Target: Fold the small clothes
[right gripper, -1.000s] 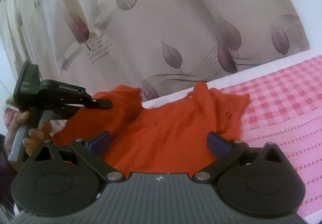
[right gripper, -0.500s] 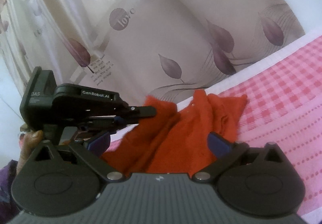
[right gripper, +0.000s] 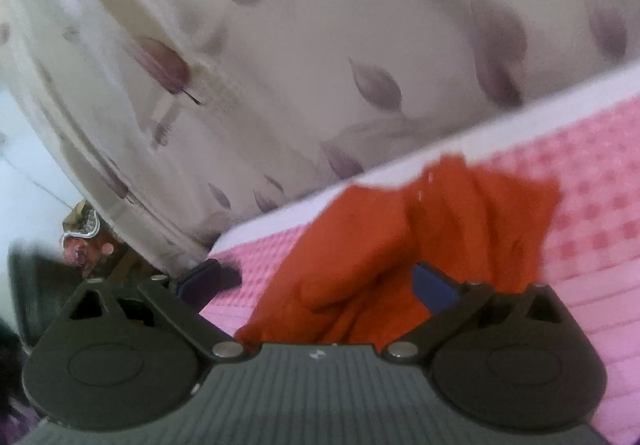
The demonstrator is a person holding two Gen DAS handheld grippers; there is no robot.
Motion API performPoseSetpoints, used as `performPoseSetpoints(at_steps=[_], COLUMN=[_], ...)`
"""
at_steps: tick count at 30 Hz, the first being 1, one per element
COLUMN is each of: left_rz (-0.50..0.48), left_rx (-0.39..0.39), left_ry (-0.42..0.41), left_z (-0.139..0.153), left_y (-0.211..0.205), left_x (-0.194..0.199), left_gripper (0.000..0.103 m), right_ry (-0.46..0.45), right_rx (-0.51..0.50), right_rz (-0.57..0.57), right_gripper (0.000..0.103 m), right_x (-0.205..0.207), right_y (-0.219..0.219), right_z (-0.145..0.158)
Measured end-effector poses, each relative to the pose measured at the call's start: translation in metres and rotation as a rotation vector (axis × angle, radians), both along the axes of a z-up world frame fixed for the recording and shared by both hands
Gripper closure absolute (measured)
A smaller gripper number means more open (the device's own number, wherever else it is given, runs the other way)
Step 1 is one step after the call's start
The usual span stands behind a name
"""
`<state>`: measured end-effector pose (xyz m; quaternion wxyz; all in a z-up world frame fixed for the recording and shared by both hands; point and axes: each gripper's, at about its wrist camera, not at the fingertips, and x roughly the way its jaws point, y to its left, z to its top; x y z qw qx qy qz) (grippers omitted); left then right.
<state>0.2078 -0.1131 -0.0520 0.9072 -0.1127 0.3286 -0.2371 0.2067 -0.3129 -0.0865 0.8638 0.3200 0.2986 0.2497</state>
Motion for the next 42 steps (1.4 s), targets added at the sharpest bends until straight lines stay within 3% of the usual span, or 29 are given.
performPoseSetpoints(at_steps=[5, 10, 12, 14, 20, 24, 28, 30, 32, 36, 38, 42], left_rz=[-0.064, -0.116, -0.124, -0.118, -0.060, -0.026, -0.022, -0.018, -0.020, -0.004, 0.004, -0.011], left_rx=[0.012, 0.070, 0.078, 0.062, 0.000, -0.045, -0.045, -0.032, -0.026, -0.007, -0.006, -0.006], left_ry=[-0.029, -0.057, -0.075, -0.071, -0.055, -0.085, -0.091, -0.074, -0.057, -0.039, -0.020, -0.030], left_z=[-0.028, -0.045, -0.046, -0.046, -0.028, -0.011, -0.009, -0.012, -0.018, -0.027, -0.031, -0.032], left_y=[-0.002, -0.019, -0.019, -0.015, 0.004, 0.010, 0.005, 0.004, 0.005, 0.011, 0.015, 0.018], left_x=[-0.024, -0.033, -0.038, -0.040, -0.041, -0.043, -0.039, -0.039, -0.037, -0.037, -0.036, -0.039], left_gripper=[0.046, 0.044, 0.039, 0.038, 0.038, 0.025, 0.025, 0.025, 0.025, 0.025, 0.025, 0.025], right_ry=[0.096, 0.096, 0.105, 0.108, 0.006, -0.048, -0.034, -0.001, 0.046, 0.100, 0.121, 0.115], right_rx=[0.077, 0.020, -0.019, -0.072, -0.072, -0.116, -0.141, -0.060, 0.000, -0.011, 0.024, 0.084], right_rz=[0.043, 0.123, 0.133, 0.127, 0.123, 0.099, 0.035, 0.059, 0.091, 0.113, 0.093, 0.107], right_gripper=[0.012, 0.020, 0.035, 0.079, 0.086, 0.087, 0.089, 0.089, 0.085, 0.081, 0.063, 0.052], right_x=[0.035, 0.055, 0.063, 0.067, 0.055, 0.051, 0.050, 0.049, 0.047, 0.043, 0.045, 0.050], right_y=[0.014, 0.046, 0.056, 0.063, 0.042, 0.010, -0.030, -0.040, -0.034, -0.008, -0.003, 0.010], right_z=[-0.023, -0.016, -0.018, -0.017, 0.016, 0.046, 0.049, 0.041, 0.029, 0.000, -0.012, -0.021])
